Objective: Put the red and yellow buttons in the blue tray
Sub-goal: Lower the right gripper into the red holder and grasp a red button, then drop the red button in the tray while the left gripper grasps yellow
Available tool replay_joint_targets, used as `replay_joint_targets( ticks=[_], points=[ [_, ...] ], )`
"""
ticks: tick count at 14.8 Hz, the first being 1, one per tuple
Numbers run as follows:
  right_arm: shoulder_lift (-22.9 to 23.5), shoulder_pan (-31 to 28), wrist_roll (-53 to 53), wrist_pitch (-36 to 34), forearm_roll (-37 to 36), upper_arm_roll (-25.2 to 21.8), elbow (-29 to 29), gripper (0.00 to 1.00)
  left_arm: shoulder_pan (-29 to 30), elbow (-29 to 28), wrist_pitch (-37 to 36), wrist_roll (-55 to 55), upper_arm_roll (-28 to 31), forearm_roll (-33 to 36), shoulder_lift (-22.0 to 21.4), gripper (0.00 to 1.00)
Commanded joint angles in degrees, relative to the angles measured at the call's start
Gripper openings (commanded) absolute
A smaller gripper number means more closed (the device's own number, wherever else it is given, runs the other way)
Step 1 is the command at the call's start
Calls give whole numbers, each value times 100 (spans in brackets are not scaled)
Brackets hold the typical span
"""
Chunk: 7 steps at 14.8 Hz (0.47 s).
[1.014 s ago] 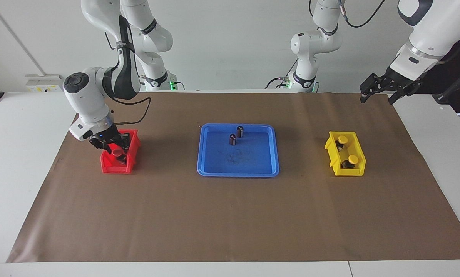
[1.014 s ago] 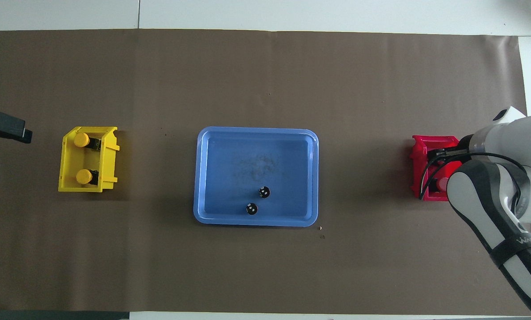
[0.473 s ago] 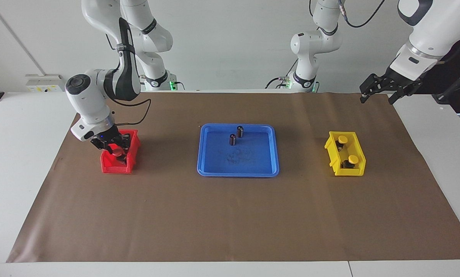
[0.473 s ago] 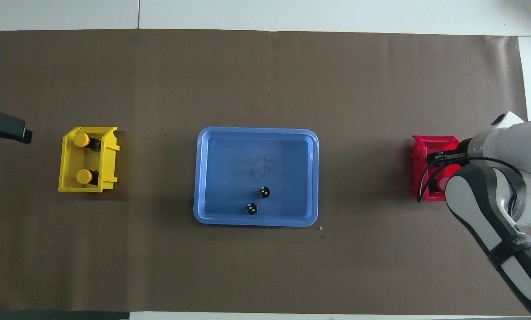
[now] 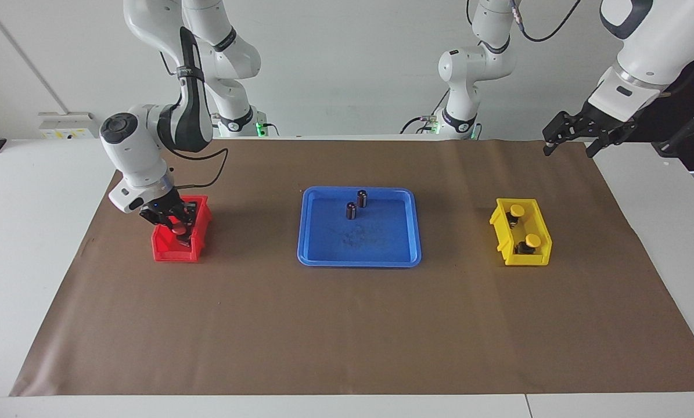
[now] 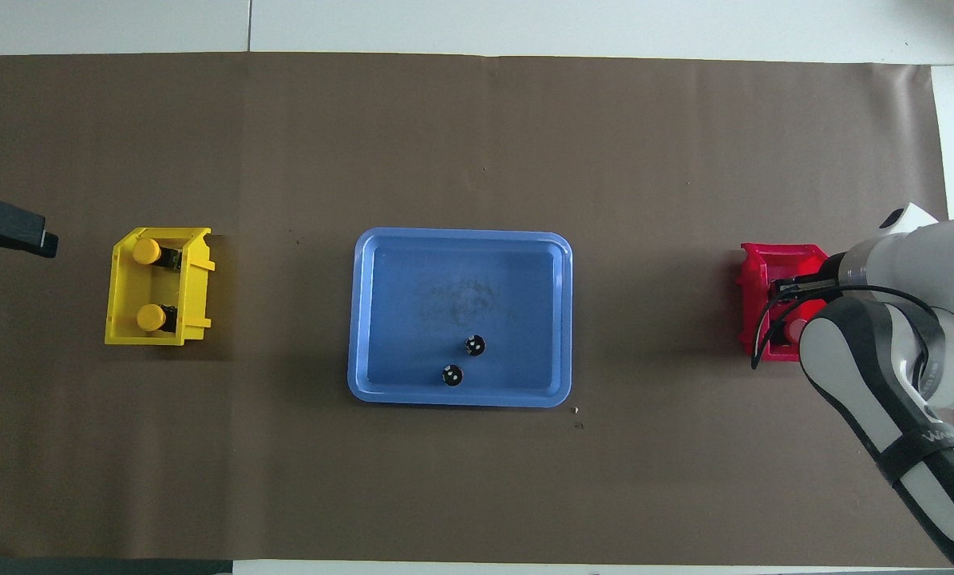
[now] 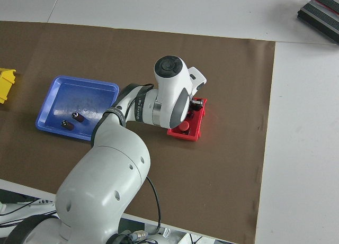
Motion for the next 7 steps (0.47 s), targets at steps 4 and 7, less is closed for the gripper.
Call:
replay_joint_targets(
  ticks=[4,7],
  points=[
    [426,419,29,-2719,111,35,2563,14,-49,-152,26,-78,10,-63,-158,100],
    [831,1392,1466,-2891,146,96,3419,14,57,-213,123,-95,27,-63,-167,100]
  ],
)
